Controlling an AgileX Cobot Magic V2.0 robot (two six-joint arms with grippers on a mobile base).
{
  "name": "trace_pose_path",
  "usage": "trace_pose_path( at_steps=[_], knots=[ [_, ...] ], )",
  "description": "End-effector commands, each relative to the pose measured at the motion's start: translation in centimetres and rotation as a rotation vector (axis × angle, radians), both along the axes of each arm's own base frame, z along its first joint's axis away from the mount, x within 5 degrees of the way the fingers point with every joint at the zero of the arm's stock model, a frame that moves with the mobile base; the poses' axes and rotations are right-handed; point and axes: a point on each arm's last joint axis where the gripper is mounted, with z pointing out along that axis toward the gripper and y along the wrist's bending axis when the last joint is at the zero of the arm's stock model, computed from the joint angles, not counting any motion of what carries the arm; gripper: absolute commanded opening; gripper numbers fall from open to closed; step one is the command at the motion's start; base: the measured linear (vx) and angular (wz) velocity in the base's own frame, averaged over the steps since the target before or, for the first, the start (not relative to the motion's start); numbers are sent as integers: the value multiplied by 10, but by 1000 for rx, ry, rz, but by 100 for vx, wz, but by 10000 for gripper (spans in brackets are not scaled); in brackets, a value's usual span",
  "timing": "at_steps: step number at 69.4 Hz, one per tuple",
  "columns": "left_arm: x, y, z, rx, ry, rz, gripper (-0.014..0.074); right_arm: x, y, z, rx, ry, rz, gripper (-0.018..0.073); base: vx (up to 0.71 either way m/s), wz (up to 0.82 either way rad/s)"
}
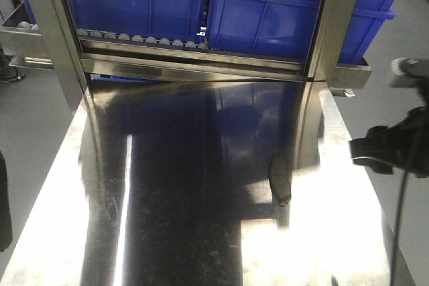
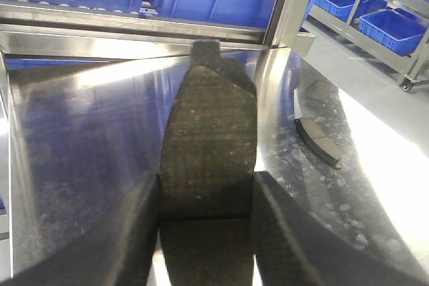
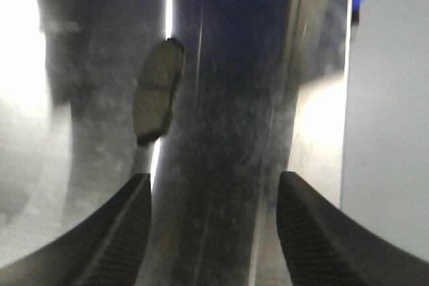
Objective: Move and align brake pads A on conveyor
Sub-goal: 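Lower the right gripper onto the other brake pad and grasp it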
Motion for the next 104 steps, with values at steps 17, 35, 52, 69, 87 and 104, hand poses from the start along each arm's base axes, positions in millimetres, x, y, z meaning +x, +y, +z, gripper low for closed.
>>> trace_pose_path(
  at_steps=[17,35,52,69,87,104],
  knots=[
    [1,-2,18,-53,-106,-20,-6,56,26,-42,-32,205,22,387,0,0],
    [1,-2,18,-53,-106,-20,-6,93,84,-47,-97,218,25,394,0,0],
    [1,-2,18,-53,-106,-20,-6,123,103,-53,-53,302,-8,468,0,0],
    [1,-2,18,-53,-106,-20,-6,142,109,-68,-67,348,-31,482,0,0],
    [1,-2,18,-53,-106,-20,-6,153,113,-90,-95,425,-54,477,0,0],
    [1,-2,18,-53,-106,-20,-6,155,113,-99,-112,449,-60,457,0,0]
  ],
)
